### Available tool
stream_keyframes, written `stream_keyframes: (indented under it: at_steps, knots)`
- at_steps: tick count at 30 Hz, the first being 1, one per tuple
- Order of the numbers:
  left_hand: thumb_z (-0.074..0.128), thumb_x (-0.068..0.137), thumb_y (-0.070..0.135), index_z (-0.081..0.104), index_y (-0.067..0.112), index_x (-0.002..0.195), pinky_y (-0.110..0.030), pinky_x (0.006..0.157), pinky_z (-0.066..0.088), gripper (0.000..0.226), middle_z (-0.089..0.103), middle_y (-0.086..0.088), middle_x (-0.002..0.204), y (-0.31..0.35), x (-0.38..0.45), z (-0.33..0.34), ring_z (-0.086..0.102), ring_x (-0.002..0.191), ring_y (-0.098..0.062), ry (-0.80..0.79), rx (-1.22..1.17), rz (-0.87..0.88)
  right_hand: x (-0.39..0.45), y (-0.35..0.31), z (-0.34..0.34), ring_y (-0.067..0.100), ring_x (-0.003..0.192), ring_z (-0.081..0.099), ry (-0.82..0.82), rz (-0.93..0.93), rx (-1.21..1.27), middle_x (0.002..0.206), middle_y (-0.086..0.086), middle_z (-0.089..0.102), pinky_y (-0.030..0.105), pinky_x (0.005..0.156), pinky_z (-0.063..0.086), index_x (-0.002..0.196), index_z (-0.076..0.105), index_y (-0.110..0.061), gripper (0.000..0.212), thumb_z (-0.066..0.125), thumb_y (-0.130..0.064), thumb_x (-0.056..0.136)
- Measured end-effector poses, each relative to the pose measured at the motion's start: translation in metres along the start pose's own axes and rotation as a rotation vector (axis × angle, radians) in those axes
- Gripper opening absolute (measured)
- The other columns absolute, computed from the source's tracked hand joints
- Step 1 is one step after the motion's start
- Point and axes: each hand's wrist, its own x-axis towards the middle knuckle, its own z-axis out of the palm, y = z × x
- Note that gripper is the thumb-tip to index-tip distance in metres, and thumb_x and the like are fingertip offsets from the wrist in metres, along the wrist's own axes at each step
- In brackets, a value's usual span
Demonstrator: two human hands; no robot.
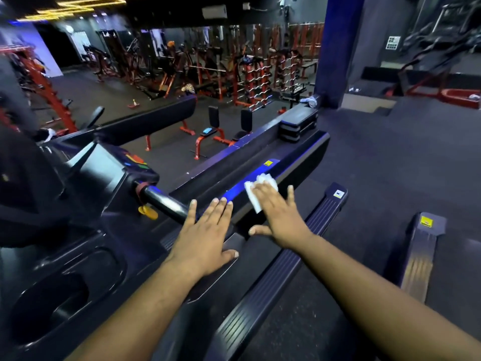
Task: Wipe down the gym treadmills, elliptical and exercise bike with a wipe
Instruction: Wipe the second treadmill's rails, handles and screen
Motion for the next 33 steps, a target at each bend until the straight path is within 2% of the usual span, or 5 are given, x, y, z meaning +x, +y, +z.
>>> stream_keyframes:
  at_steps: [4, 11, 15, 25, 33]
  knots:
    - [0.049, 0.092, 0.071, -0.016, 0.016, 0.161, -0.055, 0.125, -0.010, 0.109, -0.015, 0.000, 0.170, 0.020, 0.041, -0.001, -0.017, 0.156, -0.014, -0.004, -0.012, 0.006, 0.018, 0.055, -0.013, 0.013, 0.156, -0.007, -0.014, 0.138, -0.021, 0.171, -0.005, 0.001, 0.070, 0.116, -0.010, 0.163, 0.004, -0.023, 0.117, 0.024, -0.096, 0.073]
    - [0.052, 0.093, 0.067, -0.016, 0.017, 0.161, -0.050, 0.127, -0.008, 0.108, -0.018, 0.000, 0.170, 0.045, 0.110, 0.000, -0.018, 0.155, -0.014, -0.021, -0.036, 0.058, 0.013, 0.083, -0.010, 0.009, 0.155, -0.010, -0.027, -0.089, -0.022, 0.170, -0.007, 0.002, 0.062, 0.117, -0.018, 0.163, 0.006, -0.023, 0.116, 0.041, -0.089, 0.075]
    - [0.056, 0.092, 0.066, -0.019, 0.019, 0.161, -0.047, 0.127, -0.006, 0.112, -0.021, 0.002, 0.169, 0.053, 0.143, -0.001, -0.018, 0.156, -0.013, -0.044, -0.061, 0.085, 0.048, 0.149, -0.026, 0.011, 0.155, -0.007, 0.006, 0.117, 0.021, 0.170, -0.004, 0.005, 0.068, 0.114, -0.010, 0.163, 0.008, -0.022, 0.115, 0.033, -0.090, 0.074]
    - [0.060, 0.089, 0.067, -0.012, 0.018, 0.162, -0.047, 0.128, -0.001, 0.114, -0.017, 0.001, 0.170, 0.079, 0.231, -0.006, -0.014, 0.156, -0.014, -0.060, -0.152, 0.185, 0.076, 0.212, -0.049, 0.010, 0.155, -0.009, -0.109, 0.237, -0.155, 0.170, -0.011, -0.004, 0.064, 0.119, 0.002, 0.162, -0.003, -0.027, 0.129, 0.085, -0.053, 0.070]
    - [0.060, 0.086, 0.071, -0.009, 0.014, 0.163, -0.051, 0.127, -0.002, 0.117, -0.014, 0.001, 0.171, 0.112, 0.314, -0.009, -0.014, 0.156, -0.015, -0.079, -0.190, 0.243, 0.092, 0.251, -0.065, 0.011, 0.155, 0.013, -0.090, 0.356, -0.131, 0.169, -0.012, 0.011, 0.056, 0.120, 0.026, 0.162, 0.015, -0.030, 0.087, 0.066, -0.025, 0.092]
